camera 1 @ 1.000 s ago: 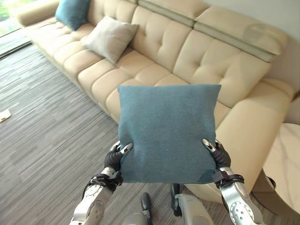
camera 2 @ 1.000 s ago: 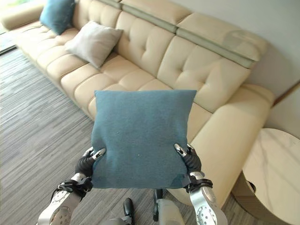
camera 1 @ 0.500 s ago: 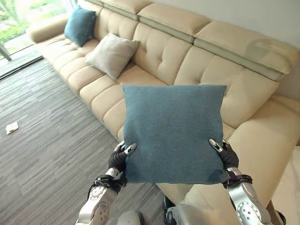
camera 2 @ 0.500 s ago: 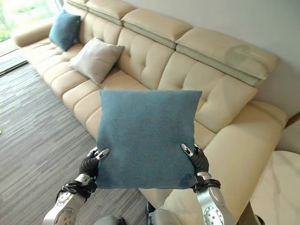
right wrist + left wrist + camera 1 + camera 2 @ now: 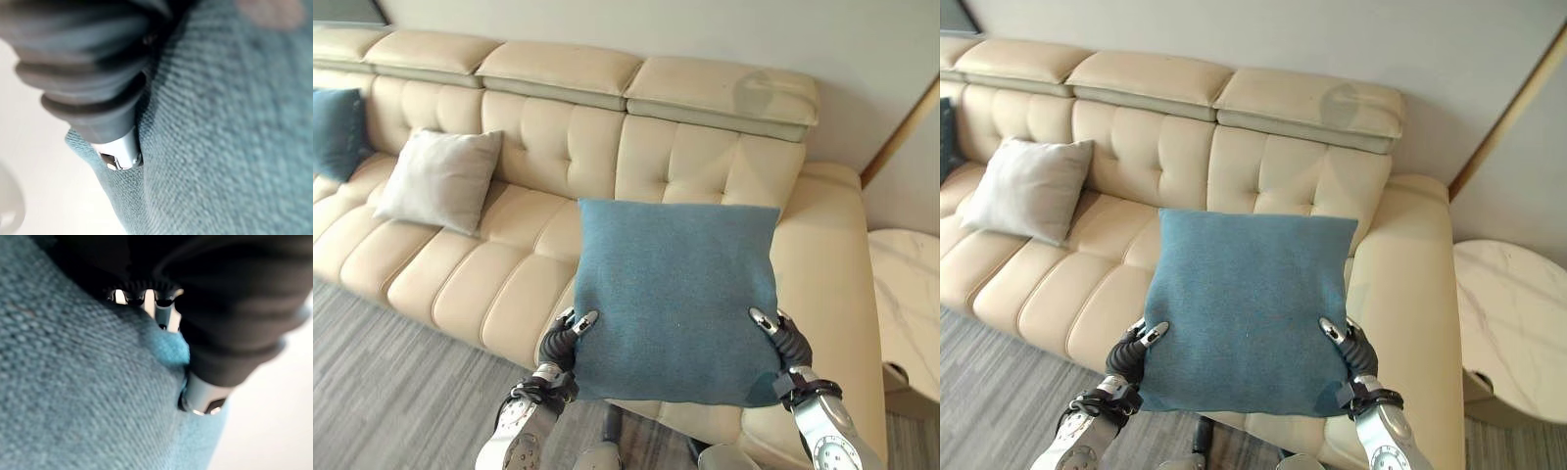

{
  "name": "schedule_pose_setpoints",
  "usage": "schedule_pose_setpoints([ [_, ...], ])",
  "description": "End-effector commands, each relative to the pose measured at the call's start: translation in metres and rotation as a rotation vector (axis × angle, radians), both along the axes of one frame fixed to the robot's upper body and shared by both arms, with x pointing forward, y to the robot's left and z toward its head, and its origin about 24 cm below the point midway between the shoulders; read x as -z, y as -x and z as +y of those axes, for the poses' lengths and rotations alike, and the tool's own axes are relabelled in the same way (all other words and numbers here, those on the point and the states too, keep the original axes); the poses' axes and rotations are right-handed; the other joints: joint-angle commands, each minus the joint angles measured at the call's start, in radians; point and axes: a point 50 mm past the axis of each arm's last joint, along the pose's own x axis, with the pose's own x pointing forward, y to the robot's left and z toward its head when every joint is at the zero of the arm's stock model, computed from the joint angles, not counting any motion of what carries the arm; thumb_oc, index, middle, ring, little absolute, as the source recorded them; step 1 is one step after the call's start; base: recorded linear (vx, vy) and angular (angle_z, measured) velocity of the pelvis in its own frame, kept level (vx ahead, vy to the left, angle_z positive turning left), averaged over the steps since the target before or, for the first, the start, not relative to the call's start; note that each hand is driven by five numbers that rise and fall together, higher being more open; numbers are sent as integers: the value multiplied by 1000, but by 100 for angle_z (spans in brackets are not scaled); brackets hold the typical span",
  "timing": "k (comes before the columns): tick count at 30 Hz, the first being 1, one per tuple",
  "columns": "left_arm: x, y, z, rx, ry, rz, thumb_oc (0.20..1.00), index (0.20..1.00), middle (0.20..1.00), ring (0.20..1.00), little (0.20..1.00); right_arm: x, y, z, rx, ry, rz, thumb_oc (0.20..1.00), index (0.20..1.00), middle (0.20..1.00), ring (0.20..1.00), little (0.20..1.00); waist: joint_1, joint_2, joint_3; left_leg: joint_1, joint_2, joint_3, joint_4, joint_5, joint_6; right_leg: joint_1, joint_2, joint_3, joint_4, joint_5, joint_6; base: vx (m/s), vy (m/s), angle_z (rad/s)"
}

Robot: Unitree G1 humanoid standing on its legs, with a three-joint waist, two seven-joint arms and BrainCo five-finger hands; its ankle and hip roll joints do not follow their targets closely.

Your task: Pick up all the scattered cushions and arrange them neatly on the sofa.

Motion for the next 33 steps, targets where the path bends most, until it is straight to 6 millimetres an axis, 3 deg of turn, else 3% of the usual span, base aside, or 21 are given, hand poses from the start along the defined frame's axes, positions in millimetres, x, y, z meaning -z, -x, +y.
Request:
schedule_pose_setpoints([
  [1, -47, -18, -17, 117, 3, -272, 200, 200, 200, 200, 200, -43, -24, 33, -135, -80, -255, 200, 200, 200, 200, 200, 20, -25, -37, 22, 65, 46, 2, -99, -32, -21, -3, -29, -30, -29, 35, 0, 183, -97],
  [2, -47, -19, -14, 104, -4, -271, 200, 200, 200, 200, 200, -44, -26, 36, -136, -88, -259, 200, 200, 200, 200, 200, 31, -29, -32, 33, 67, 89, 1, -108, -23, -37, -7, -37, -18, -22, 40, -22, 149, -119],
  [3, -47, -20, -11, 84, -10, -270, 200, 200, 200, 200, 200, -45, -29, 40, -136, -100, -266, 200, 200, 200, 200, 200, 50, -31, -31, 40, 75, 138, 0, -116, -19, -68, -13, -96, 7, -11, 36, -35, 124, -150],
  [6, -47, -19, -1, 32, -25, -264, 200, 200, 200, 200, 200, -42, -30, 54, -177, -124, -251, 200, 200, 200, 200, 200, 78, -28, -23, 71, 82, 236, -2, -134, -18, -94, -55, -386, 67, -20, 32, -43, 102, -145],
  [7, -46, -18, 2, 16, -31, -255, 200, 200, 200, 200, 200, -41, -30, 58, -195, -124, -244, 200, 200, 200, 200, 200, 86, -28, -26, 74, 82, 261, 5, -140, -15, -99, -69, -462, 63, -17, 27, -22, 67, -81],
  [8, -44, -16, 4, 11, -33, -244, 200, 200, 200, 200, 200, -39, -29, 62, -212, -130, -230, 200, 200, 200, 200, 200, 85, -31, -27, 83, 80, 279, 9, -149, -11, -95, -77, -494, 49, -12, 29, 6, 43, -80],
  [15, -33, -15, 4, 9, -42, -195, 200, 200, 200, 200, 200, -24, -26, 63, -257, -52, -154, 200, 200, 200, 200, 200, 92, -44, -45, 125, 63, 305, 16, -175, -5, -32, -86, -492, -45, 26, 41, 81, 8, -41],
  [18, -31, -23, 1, 5, -77, -189, 200, 200, 200, 200, 200, -16, -29, 62, -269, 34, -114, 200, 200, 200, 200, 200, 90, -45, -45, 127, 58, 291, 20, -181, -2, -28, -89, -485, -35, 19, 42, 90, -20, -2],
  [20, -43, -45, -9, 26, -139, -254, 200, 200, 200, 200, 200, -24, -48, 63, -305, 168, -154, 200, 200, 200, 200, 200, 89, -46, -4, 69, 56, 273, 75, -197, -2, -72, -98, -468, -5, 12, 42, -53, -43, 5],
  [22, -48, -49, -10, 25, -144, -274, 200, 200, 200, 200, 200, -28, -52, 64, -302, 179, -163, 200, 200, 200, 200, 200, 89, -48, 0, 43, 56, 272, 90, -197, -1, -91, -101, -463, 0, 14, 40, -122, -26, 14],
  [25, -112, -107, -34, 51, -206, -518, 200, 200, 200, 200, 200, -102, -114, 84, -299, 285, -428, 200, 200, 200, 200, 200, 92, -44, 70, -181, 60, 259, 206, -200, -9, -298, -118, -424, 85, 27, 30, -322, -41, 10],
  [26, -141, -126, -34, 41, -246, -604, 200, 200, 200, 200, 200, -131, -131, 89, -276, 302, -510, 200, 200, 200, 200, 200, 94, -42, 80, -235, 60, 256, 226, -196, -12, -354, -118, -415, 107, 31, 29, -260, -39, 7],
  [27, -185, -144, -37, 29, -291, -730, 200, 200, 200, 200, 200, -174, -148, 96, -253, 339, -632, 200, 200, 200, 200, 200, 93, -42, 87, -281, 60, 253, 235, -186, -17, -400, -114, -411, 120, 37, 31, -168, -37, 11],
  [28, -228, -154, -40, 19, -323, -847, 200, 200, 200, 200, 200, -218, -158, 102, -222, 359, -755, 200, 200, 200, 200, 200, 93, -40, 95, -319, 62, 252, 243, -181, -23, -438, -115, -413, 131, 37, 34, -117, -42, 14],
  [31, -331, -156, -48, -45, -453, -1138, 200, 200, 200, 200, 200, -311, -161, 109, -121, 382, -1011, 200, 200, 200, 200, 200, 97, -39, 123, -415, 76, 233, 281, -200, -39, -533, -114, -412, 176, 13, 51, -12, -37, 5],
  [32, -351, -153, -50, -64, -486, -1196, 200, 200, 200, 200, 200, -334, -157, 111, -99, 386, -1080, 200, 200, 200, 200, 200, 97, -39, 130, -455, 80, 227, 295, -200, -42, -573, -114, -413, 193, 12, 53, -55, -20, -7],
  [33, -353, -152, -50, -65, -487, -1201, 200, 200, 200, 200, 200, -336, -157, 111, -97, 385, -1085, 200, 200, 200, 200, 200, 98, -39, 131, -461, 81, 227, 301, -203, -42, -579, -114, -413, 198, 9, 53, -60, -34, -1],
])
